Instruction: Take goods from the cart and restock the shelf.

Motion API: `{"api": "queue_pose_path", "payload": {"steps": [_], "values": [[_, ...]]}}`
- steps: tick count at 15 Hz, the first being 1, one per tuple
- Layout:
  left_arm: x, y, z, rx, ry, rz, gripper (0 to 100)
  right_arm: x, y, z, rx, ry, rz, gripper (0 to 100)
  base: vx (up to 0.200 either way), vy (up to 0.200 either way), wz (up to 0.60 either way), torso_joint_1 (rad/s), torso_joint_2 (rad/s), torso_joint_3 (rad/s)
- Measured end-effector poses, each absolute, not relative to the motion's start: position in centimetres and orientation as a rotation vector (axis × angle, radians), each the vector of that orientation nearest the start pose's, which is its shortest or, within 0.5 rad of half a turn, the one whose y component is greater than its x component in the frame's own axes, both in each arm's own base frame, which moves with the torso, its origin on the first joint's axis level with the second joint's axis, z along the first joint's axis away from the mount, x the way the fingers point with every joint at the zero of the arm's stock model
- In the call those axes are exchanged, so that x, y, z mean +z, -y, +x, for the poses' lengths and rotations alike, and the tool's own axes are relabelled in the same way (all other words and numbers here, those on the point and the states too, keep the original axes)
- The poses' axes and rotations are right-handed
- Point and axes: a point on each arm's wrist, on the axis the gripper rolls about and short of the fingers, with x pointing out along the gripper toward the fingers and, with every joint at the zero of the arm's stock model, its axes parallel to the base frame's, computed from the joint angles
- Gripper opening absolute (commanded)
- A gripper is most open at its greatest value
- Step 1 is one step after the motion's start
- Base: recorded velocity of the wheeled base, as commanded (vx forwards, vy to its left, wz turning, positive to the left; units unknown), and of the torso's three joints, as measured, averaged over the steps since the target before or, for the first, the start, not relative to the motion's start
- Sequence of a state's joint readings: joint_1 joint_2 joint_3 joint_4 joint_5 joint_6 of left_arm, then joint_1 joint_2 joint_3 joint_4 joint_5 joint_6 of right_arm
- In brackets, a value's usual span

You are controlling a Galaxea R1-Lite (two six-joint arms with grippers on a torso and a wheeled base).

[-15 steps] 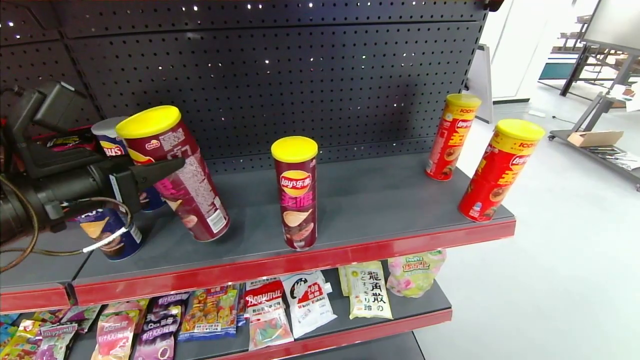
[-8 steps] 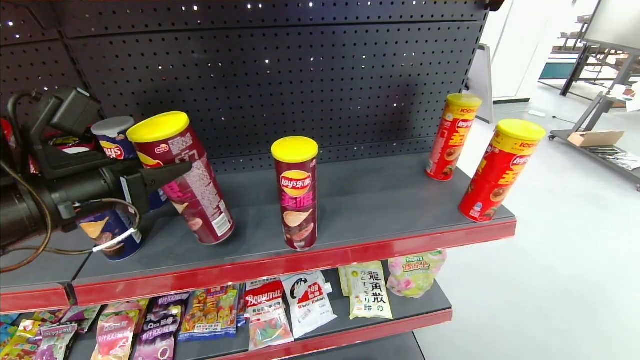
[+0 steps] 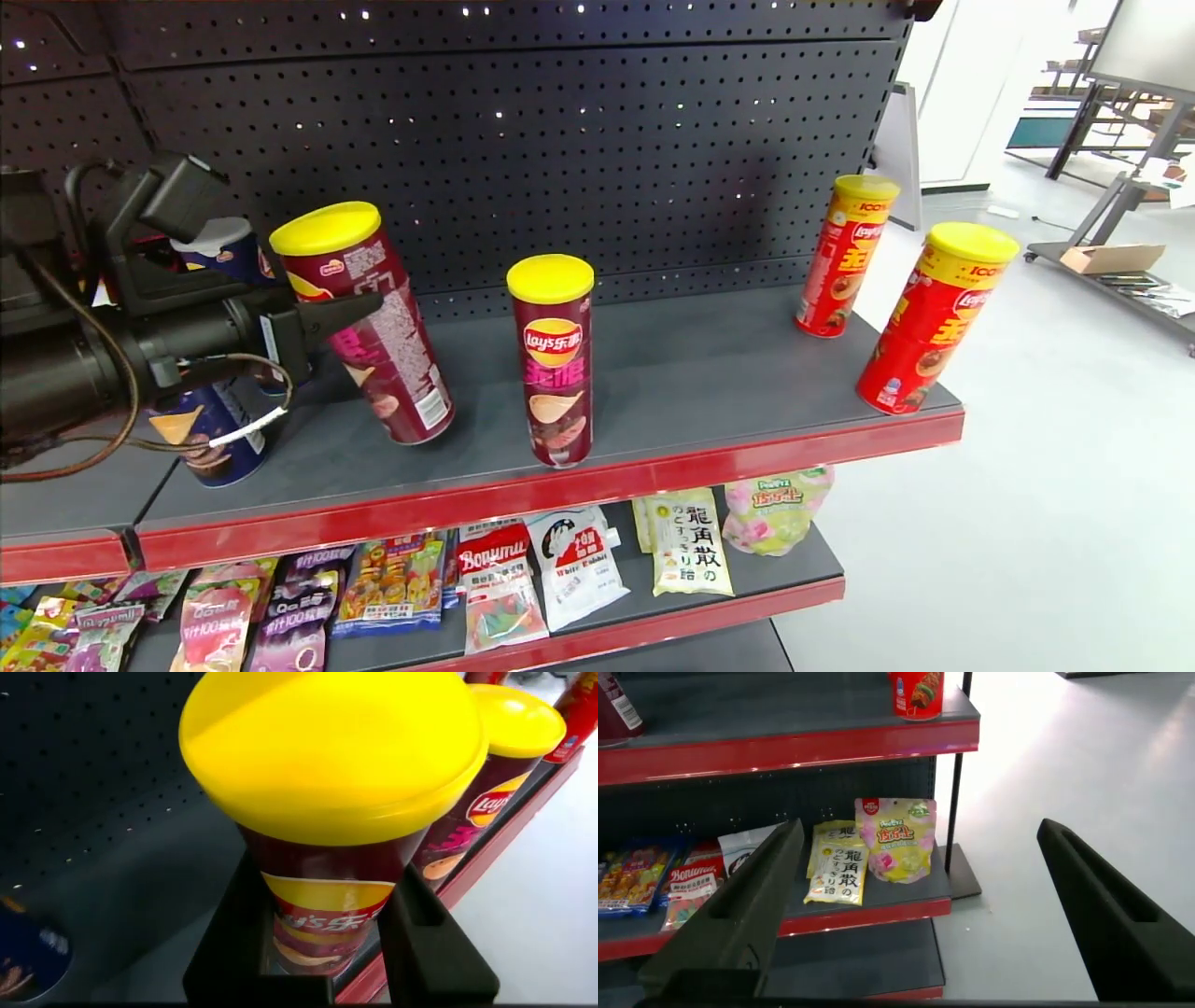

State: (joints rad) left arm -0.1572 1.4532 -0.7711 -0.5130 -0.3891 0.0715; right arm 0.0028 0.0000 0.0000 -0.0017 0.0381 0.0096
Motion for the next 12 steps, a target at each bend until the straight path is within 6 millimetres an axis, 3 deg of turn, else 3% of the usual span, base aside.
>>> {"api": "queue_pose_path", "payload": {"steps": [4, 7, 12], "values": [[22.3, 5.8, 27.1, -0.570, -0.057, 0.084, 0, 7.6, -0.1, -2.3, 0.041, 0.001, 0.010, 100, 0.000, 0.000, 0.00, 0.000, 0.00, 0.000], [21.4, 6.4, 28.9, -0.578, -0.096, 0.083, 0, 7.6, -0.1, -2.3, 0.041, 0.001, 0.009, 100, 0.000, 0.000, 0.00, 0.000, 0.00, 0.000], [22.1, 7.8, 32.1, -0.601, -0.093, 0.086, 0, 7.6, -0.1, -2.3, 0.040, 0.001, 0.009, 100, 0.000, 0.000, 0.00, 0.000, 0.00, 0.000]]}}
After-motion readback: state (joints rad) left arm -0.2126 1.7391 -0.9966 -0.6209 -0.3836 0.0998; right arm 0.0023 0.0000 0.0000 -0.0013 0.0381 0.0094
